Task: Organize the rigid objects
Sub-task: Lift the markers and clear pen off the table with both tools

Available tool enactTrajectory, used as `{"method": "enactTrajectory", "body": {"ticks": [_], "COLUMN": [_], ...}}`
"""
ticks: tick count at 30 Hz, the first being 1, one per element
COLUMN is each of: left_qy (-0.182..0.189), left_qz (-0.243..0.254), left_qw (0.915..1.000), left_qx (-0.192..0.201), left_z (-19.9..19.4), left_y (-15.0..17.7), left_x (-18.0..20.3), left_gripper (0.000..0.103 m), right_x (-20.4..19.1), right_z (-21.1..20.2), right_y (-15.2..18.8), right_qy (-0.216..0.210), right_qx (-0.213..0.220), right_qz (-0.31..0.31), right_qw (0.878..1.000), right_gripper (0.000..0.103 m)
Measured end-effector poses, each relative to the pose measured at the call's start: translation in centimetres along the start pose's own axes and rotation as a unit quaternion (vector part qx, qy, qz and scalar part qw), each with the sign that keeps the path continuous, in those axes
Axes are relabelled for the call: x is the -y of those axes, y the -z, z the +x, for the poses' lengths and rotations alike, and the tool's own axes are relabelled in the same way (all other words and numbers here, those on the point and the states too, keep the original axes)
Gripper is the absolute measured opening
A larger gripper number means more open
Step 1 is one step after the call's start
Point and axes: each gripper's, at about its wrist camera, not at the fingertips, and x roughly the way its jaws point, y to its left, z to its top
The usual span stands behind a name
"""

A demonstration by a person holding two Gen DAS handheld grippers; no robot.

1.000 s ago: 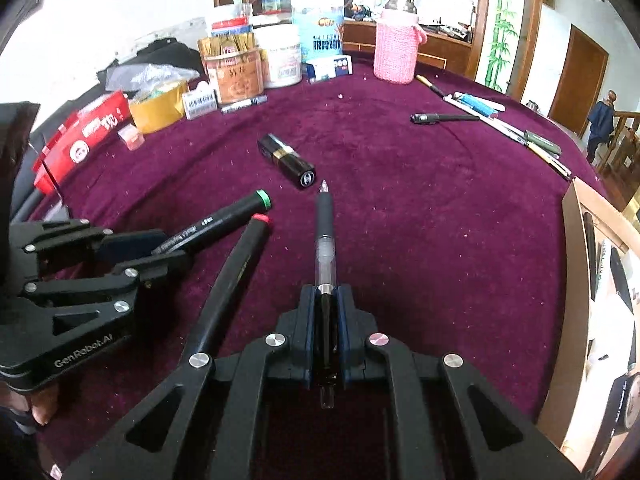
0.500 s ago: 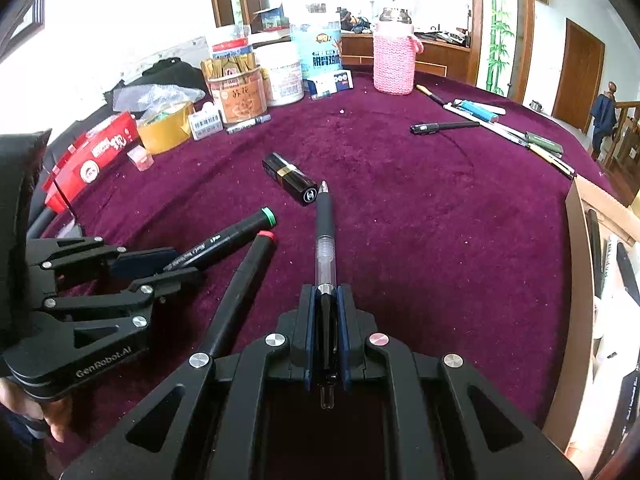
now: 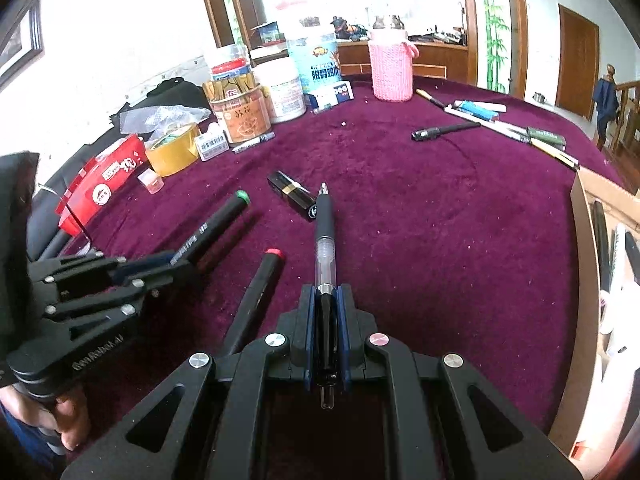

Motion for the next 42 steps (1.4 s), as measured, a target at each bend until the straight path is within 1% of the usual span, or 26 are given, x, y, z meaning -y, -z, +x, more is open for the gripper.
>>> {"method": "enactTrajectory", "body": {"ticks": [2,5,10,13,16,22,32,42], "left_qy": [-0.007,-0.029,-0.023,-0.041,-0.073,-0.096,-0.11,-0.116], "left_qz": [0.001,0.01,0.011,0.012,0.022,0.031,0.04,0.046], "left_qw": [0.9998,0.9987,0.9982,0.9973,0.9943,0.9902,0.9871,0.9855], "left_qx": [0.02,0.042,0.055,0.059,0.075,0.097,0.11,0.115], "left_z": [-0.7,-1.2,-1.3,-1.1,-1.6,-2.3,-3.0,-3.5], "left_y": [-0.3,-0.6,-0.9,-1.2,-0.8,-0.7,-0.3,-0.1], "left_x": [0.4,1.1,1.7,2.0,2.5,3.0,3.5,4.1], "left_gripper": [0.012,0.012,0.012,0.012,0.012,0.012,0.012,0.012], "right_x": [-0.1,-0.2,-0.4,-0.5,-0.3,0.0,-0.1,-0.1], "right_z": [-0.3,-0.7,-1.5,-1.7,-2.0,-2.3,-2.8,-3.0], "right_y": [0.0,-0.1,-0.3,-0.4,-0.4,-0.4,-0.5,-0.4], "right_qy": [0.0,0.003,0.001,0.0,0.0,0.001,0.001,0.0], "right_qx": [0.009,0.02,0.039,0.046,0.052,0.061,0.073,0.078], "right_qz": [-0.004,-0.006,-0.008,-0.009,-0.007,0.0,0.0,0.0], "right_qw": [1.0,1.0,0.999,0.999,0.999,0.998,0.997,0.997], "right_gripper": [0.009,0.009,0.009,0.009,0.009,0.009,0.009,0.009]}}
